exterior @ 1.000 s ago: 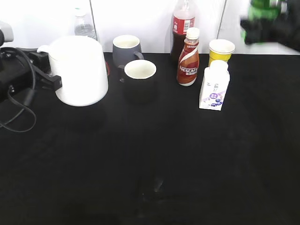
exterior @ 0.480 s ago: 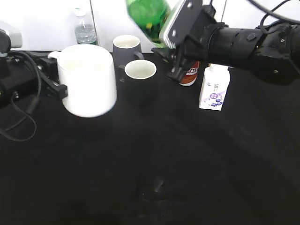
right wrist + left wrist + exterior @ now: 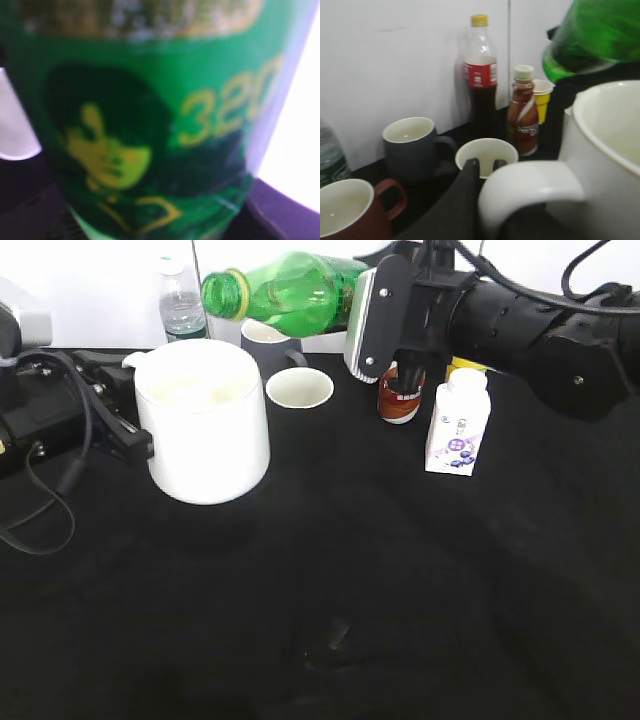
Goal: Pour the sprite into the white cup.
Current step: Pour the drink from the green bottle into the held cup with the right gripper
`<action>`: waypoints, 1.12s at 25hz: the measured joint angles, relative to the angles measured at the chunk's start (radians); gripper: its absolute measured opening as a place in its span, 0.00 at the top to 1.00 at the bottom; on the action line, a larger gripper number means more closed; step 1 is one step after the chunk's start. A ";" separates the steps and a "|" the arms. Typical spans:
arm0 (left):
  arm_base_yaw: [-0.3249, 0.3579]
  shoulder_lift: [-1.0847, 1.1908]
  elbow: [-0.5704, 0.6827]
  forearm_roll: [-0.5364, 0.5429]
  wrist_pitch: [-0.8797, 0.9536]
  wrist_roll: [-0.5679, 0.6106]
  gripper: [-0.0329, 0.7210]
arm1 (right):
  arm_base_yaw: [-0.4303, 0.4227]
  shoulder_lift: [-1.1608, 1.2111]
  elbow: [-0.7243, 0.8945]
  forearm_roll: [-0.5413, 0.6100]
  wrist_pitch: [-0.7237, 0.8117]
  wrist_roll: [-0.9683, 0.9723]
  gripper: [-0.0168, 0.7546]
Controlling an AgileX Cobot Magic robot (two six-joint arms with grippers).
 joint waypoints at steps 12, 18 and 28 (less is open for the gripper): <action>0.000 0.000 0.000 0.013 -0.005 -0.004 0.88 | 0.000 0.000 0.000 0.134 -0.105 -0.297 0.45; 0.000 0.000 0.000 0.010 -0.007 -0.005 0.88 | 0.000 0.000 0.000 0.154 -0.130 -0.376 0.45; 0.000 0.000 0.000 0.011 -0.007 -0.005 0.88 | 0.000 0.000 0.000 0.212 -0.163 -0.421 0.45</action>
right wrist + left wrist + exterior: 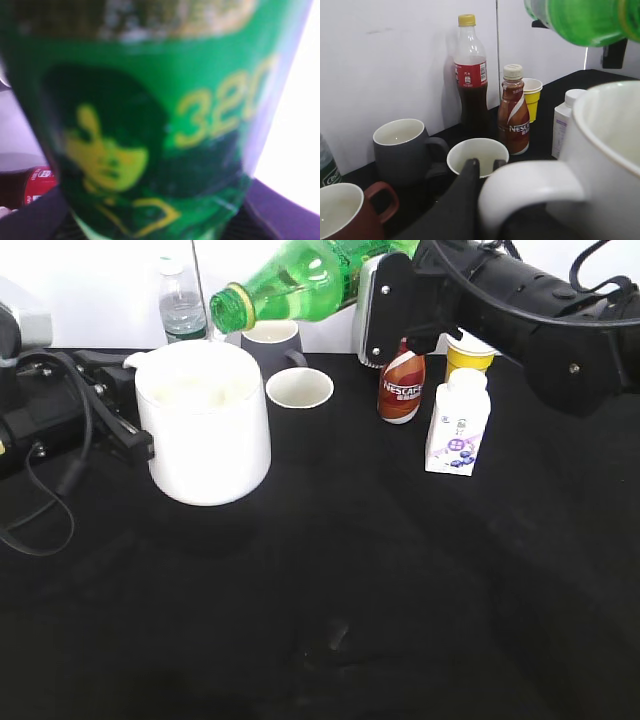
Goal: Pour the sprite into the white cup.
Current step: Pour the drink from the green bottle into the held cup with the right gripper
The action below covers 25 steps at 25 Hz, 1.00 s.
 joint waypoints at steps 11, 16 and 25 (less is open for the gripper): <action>0.000 0.000 0.000 0.000 0.001 0.001 0.88 | 0.000 0.000 0.000 0.001 -0.028 -0.044 0.45; 0.000 0.000 0.000 0.002 0.004 0.001 0.88 | 0.000 0.000 0.000 0.001 -0.030 -0.045 0.45; 0.000 0.000 0.000 0.002 0.008 0.004 0.88 | 0.000 0.000 0.000 0.001 -0.038 -0.048 0.45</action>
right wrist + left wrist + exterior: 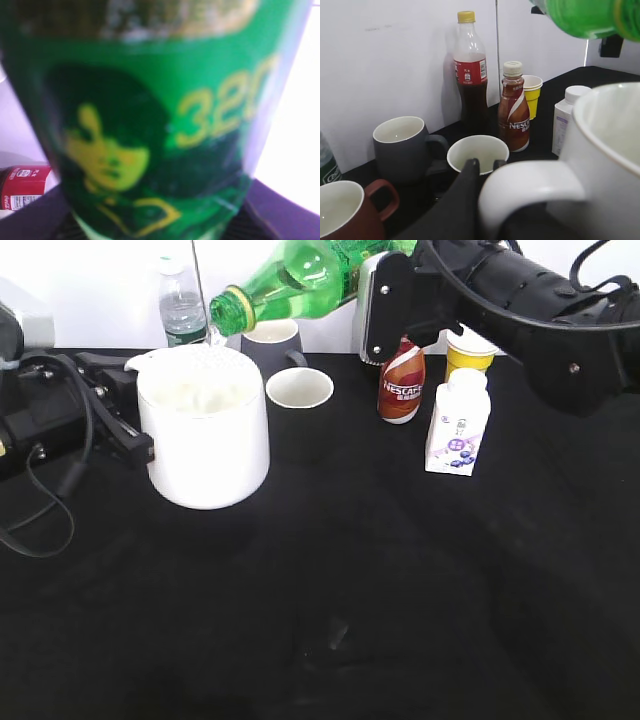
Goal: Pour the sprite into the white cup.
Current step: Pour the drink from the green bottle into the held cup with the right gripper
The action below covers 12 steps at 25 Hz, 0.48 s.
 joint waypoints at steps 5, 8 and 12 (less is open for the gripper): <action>0.000 0.000 0.000 0.000 0.002 0.001 0.88 | 0.000 0.000 0.000 -0.007 0.000 0.014 0.45; 0.000 0.000 0.000 -0.010 0.000 0.001 0.88 | 0.000 0.000 0.000 -0.057 0.000 0.135 0.45; 0.000 0.000 0.000 -0.023 -0.008 0.001 0.88 | 0.016 0.000 0.000 -0.075 0.001 0.428 0.46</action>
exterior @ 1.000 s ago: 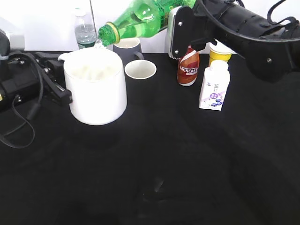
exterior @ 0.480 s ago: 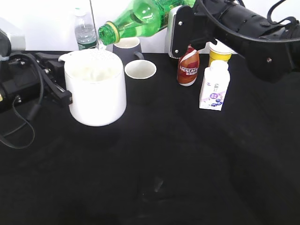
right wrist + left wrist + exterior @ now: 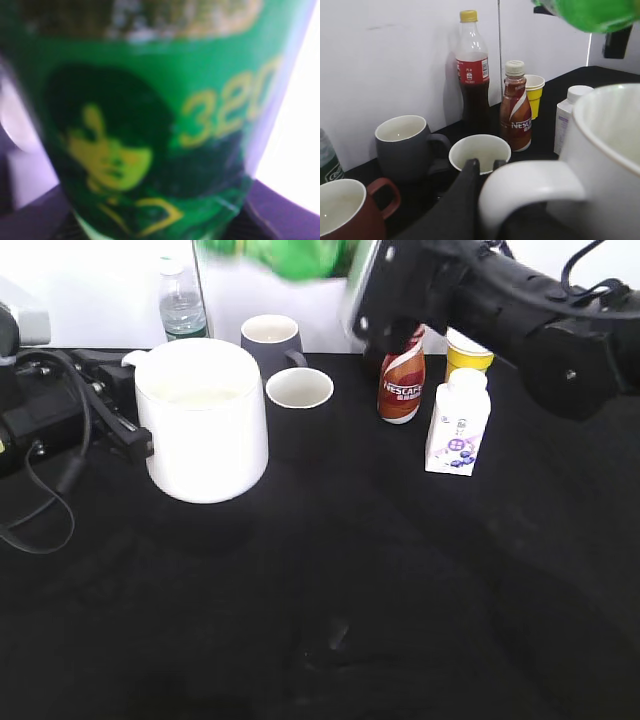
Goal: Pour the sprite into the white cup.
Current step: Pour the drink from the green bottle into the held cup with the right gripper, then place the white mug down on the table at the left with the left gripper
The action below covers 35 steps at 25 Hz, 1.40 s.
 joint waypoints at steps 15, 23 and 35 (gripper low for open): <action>0.380 0.321 -0.307 -0.496 -0.095 0.150 0.88 | 0.003 0.000 0.000 -0.047 0.098 1.115 0.46; 0.383 0.833 -0.771 -0.489 -0.036 0.119 0.88 | 0.003 0.000 0.000 -0.047 0.135 1.139 0.46; 0.382 0.934 -0.878 -0.380 0.017 0.088 0.50 | 0.003 0.000 0.000 -0.047 0.138 1.141 0.46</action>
